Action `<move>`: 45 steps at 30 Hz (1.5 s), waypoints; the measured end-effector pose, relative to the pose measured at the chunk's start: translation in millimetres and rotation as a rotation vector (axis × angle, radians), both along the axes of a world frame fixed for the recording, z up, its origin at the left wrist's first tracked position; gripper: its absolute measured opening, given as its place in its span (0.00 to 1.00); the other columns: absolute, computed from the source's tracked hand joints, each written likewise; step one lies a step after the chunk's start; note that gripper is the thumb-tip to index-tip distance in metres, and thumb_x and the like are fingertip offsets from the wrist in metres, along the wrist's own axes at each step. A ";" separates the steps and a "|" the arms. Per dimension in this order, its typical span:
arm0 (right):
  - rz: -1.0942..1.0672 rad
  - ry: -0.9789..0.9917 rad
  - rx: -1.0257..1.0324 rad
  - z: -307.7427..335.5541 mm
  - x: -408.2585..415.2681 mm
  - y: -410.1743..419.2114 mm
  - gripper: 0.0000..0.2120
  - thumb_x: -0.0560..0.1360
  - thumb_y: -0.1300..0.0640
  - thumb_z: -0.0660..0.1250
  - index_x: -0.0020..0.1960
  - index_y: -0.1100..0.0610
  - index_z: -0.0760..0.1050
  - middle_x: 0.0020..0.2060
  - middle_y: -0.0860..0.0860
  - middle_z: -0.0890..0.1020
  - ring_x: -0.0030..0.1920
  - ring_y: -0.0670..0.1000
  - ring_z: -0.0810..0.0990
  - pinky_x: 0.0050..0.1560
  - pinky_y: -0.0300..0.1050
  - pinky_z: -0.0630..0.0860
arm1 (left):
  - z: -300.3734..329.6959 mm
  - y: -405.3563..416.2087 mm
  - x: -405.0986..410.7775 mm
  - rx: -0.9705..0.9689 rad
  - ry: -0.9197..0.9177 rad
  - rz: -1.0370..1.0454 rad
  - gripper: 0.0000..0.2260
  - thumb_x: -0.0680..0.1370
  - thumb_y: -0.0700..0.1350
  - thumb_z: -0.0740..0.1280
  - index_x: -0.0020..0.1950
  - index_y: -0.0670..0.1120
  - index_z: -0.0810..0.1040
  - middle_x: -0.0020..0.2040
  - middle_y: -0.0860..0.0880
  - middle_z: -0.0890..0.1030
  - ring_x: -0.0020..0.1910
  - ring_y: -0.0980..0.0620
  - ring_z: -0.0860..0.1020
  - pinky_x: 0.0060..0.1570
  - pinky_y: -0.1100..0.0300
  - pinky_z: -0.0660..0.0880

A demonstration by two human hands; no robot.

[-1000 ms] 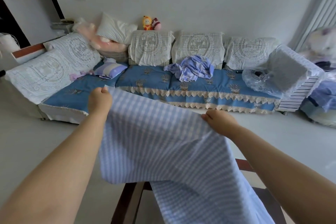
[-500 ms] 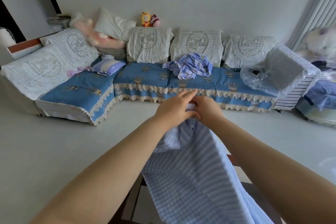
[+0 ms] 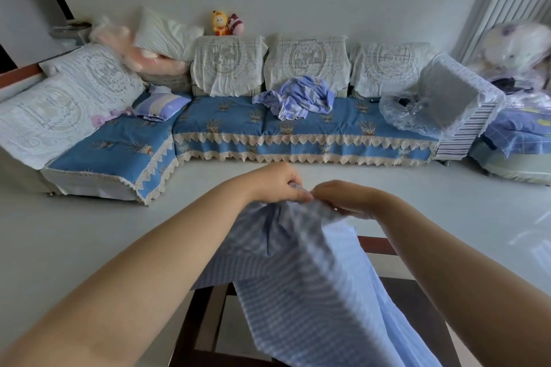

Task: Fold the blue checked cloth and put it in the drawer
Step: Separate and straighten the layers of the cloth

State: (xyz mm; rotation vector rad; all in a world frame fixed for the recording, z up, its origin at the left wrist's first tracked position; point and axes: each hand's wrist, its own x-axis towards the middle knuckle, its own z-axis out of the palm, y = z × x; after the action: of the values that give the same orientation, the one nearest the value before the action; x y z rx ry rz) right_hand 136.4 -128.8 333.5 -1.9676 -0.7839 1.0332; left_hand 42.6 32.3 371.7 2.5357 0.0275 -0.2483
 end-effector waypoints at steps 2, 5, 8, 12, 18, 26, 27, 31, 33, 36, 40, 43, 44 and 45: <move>0.092 0.124 -0.006 -11.3 6.5 -13.5 0.11 0.79 0.58 0.56 0.39 0.57 0.70 0.29 0.49 0.71 0.29 0.46 0.64 0.32 0.41 0.60 | 3.2 0.5 -2.0 -0.014 0.029 0.018 0.19 0.74 0.54 0.71 0.35 0.40 0.76 0.26 0.50 0.66 0.25 0.55 0.63 0.26 0.63 0.60; 0.184 0.227 0.067 -19.7 8.2 -21.0 0.13 0.81 0.53 0.57 0.41 0.56 0.73 0.31 0.45 0.75 0.33 0.44 0.71 0.43 0.41 0.69 | 11.4 5.8 -7.9 -0.062 0.073 0.056 0.18 0.75 0.51 0.71 0.37 0.35 0.76 0.25 0.50 0.65 0.23 0.54 0.63 0.24 0.64 0.61; 0.264 0.082 0.020 -25.4 4.5 -17.7 0.24 0.73 0.33 0.58 0.33 0.53 0.67 0.28 0.48 0.67 0.29 0.44 0.66 0.43 0.42 0.68 | 25.4 15.2 -15.0 -0.123 0.094 0.081 0.17 0.75 0.49 0.70 0.29 0.45 0.73 0.22 0.53 0.63 0.20 0.55 0.61 0.24 0.64 0.60; 0.239 -0.005 -0.076 -28.0 0.6 -13.9 0.37 0.66 0.23 0.51 0.46 0.55 0.77 0.34 0.52 0.76 0.33 0.47 0.72 0.45 0.42 0.69 | 56.9 28.4 -24.7 -0.188 0.042 0.136 0.12 0.74 0.50 0.70 0.34 0.46 0.82 0.23 0.49 0.63 0.23 0.51 0.62 0.26 0.62 0.62; 0.078 -0.095 0.120 -9.9 19.3 -18.7 0.22 0.65 0.30 0.62 0.35 0.48 0.78 0.27 0.40 0.77 0.29 0.39 0.74 0.38 0.39 0.69 | 73.3 69.5 -38.0 -0.071 -0.108 0.304 0.18 0.65 0.63 0.69 0.28 0.49 0.77 0.29 0.47 0.68 0.31 0.51 0.68 0.37 0.59 0.67; 0.196 -0.444 0.264 64.4 29.1 -15.1 0.17 0.73 0.48 0.69 0.39 0.64 0.75 0.30 0.50 0.74 0.31 0.45 0.72 0.33 0.37 0.71 | 65.5 92.8 -40.0 -0.154 -0.414 0.485 0.12 0.68 0.58 0.68 0.35 0.51 0.82 0.27 0.56 0.73 0.28 0.61 0.69 0.38 0.63 0.68; 0.195 -0.419 0.258 58.3 25.7 -14.7 0.13 0.72 0.50 0.71 0.39 0.60 0.76 0.30 0.47 0.75 0.30 0.42 0.73 0.32 0.34 0.71 | 69.6 94.2 -39.6 -0.182 -0.462 0.491 0.12 0.67 0.58 0.68 0.35 0.51 0.82 0.28 0.54 0.75 0.29 0.60 0.70 0.38 0.64 0.69; 0.172 -0.321 0.182 18.1 32.3 -17.0 0.16 0.68 0.51 0.76 0.33 0.54 0.70 0.27 0.42 0.71 0.28 0.41 0.69 0.31 0.34 0.66 | 81.8 91.9 -34.7 -0.209 -0.489 0.448 0.09 0.66 0.57 0.69 0.32 0.53 0.81 0.31 0.48 0.78 0.33 0.55 0.72 0.40 0.59 0.69; 0.202 -0.252 0.085 5.4 38.6 -20.2 0.17 0.65 0.43 0.76 0.36 0.54 0.74 0.31 0.45 0.76 0.33 0.43 0.75 0.36 0.33 0.70 | 84.5 91.2 -30.9 -0.215 -0.480 0.418 0.10 0.67 0.57 0.69 0.32 0.52 0.82 0.26 0.53 0.76 0.30 0.58 0.71 0.40 0.59 0.69; 0.150 -0.057 0.063 -7.1 46.1 -27.0 0.39 0.54 0.25 0.70 0.51 0.54 0.81 0.49 0.48 0.84 0.52 0.47 0.82 0.57 0.43 0.75 | 87.0 99.6 -27.0 -0.238 -0.459 0.369 0.29 0.64 0.63 0.71 0.44 0.36 0.82 0.34 0.42 0.78 0.36 0.52 0.73 0.44 0.60 0.71; 0.002 0.103 0.115 -13.6 48.0 -22.2 0.50 0.55 0.17 0.55 0.53 0.58 0.81 0.51 0.53 0.84 0.53 0.53 0.82 0.55 0.49 0.74 | 90.2 106.2 -24.6 -0.284 -0.381 0.276 0.48 0.57 0.73 0.72 0.45 0.25 0.74 0.32 0.43 0.74 0.34 0.51 0.70 0.39 0.66 0.70; -0.078 0.300 0.238 -16.4 42.0 -7.4 0.47 0.59 0.18 0.51 0.42 0.60 0.80 0.36 0.56 0.81 0.36 0.54 0.80 0.39 0.46 0.72 | 93.7 100.5 -21.5 -0.343 -0.311 0.239 0.46 0.58 0.71 0.72 0.38 0.25 0.71 0.24 0.52 0.70 0.27 0.57 0.67 0.33 0.69 0.68; -0.097 0.354 0.269 -14.3 37.3 -0.9 0.44 0.63 0.21 0.48 0.40 0.59 0.81 0.35 0.56 0.81 0.35 0.53 0.80 0.38 0.46 0.72 | 94.0 97.2 -19.9 -0.362 -0.282 0.223 0.45 0.58 0.71 0.73 0.36 0.26 0.69 0.24 0.52 0.69 0.26 0.57 0.66 0.32 0.68 0.66; -0.087 0.393 0.286 -10.3 32.1 5.4 0.42 0.67 0.24 0.46 0.43 0.57 0.82 0.38 0.56 0.83 0.38 0.54 0.81 0.41 0.47 0.75 | 93.9 94.1 -18.3 -0.375 -0.252 0.207 0.43 0.59 0.70 0.73 0.34 0.27 0.68 0.24 0.51 0.68 0.26 0.57 0.65 0.31 0.67 0.65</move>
State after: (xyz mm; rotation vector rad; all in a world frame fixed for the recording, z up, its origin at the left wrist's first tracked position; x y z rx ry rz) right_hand 168.5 -123.5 323.2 -1.4830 -0.5843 1.1396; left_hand 24.3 126.4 465.6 2.1525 0.1311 0.1378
